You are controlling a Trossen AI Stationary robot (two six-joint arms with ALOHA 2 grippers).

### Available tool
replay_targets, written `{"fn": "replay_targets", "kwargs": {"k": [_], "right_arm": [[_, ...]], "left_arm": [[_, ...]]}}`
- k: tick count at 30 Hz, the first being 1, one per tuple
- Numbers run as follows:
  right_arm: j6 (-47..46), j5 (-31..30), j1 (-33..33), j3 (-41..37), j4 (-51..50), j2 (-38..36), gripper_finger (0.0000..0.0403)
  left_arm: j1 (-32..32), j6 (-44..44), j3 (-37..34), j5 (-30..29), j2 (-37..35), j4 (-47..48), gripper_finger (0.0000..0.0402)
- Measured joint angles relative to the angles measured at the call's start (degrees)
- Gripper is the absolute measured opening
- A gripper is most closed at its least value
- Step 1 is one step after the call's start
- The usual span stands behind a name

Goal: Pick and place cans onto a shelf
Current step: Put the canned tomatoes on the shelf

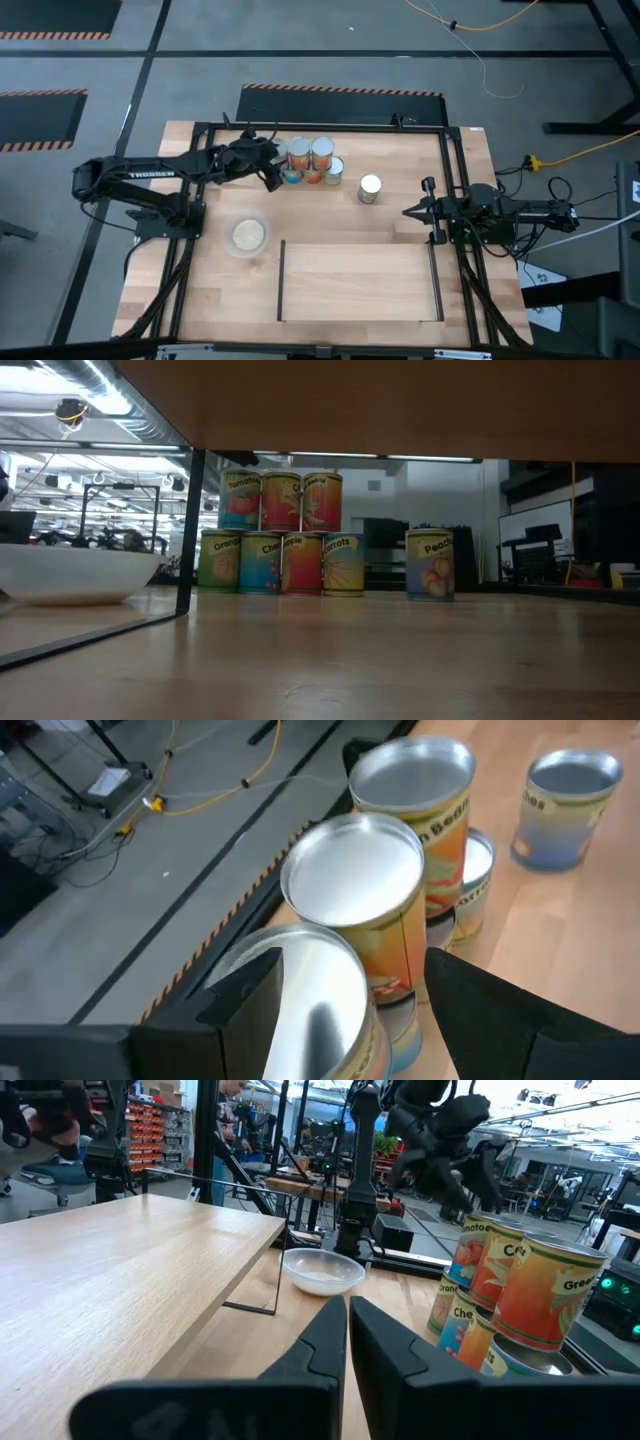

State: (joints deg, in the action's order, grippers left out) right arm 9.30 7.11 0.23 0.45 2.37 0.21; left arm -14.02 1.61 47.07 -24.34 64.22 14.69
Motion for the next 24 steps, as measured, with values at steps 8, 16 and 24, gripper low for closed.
{"fn": "replay_targets", "kwargs": {"k": [8, 16, 24], "right_arm": [[0.0, -0.02, 0.02, 0.0, 0.0, 0.0, 0.0023], [0.0, 0.0, 0.01, 0.0, 0.0, 0.0, 0.0023], [0.0, 0.0, 0.02, 0.0, -0.01, 0.0, 0.0023]], "left_arm": [[-0.17, 0.02, 0.0, -0.42, 1.52, -0.17, 0.021], [-1.18, -0.02, 0.0, -0.13, 1.56, 0.58, 0.0183], [-1.2, -0.06, 0.0, -0.14, 1.54, 2.27, 0.0147]]}}
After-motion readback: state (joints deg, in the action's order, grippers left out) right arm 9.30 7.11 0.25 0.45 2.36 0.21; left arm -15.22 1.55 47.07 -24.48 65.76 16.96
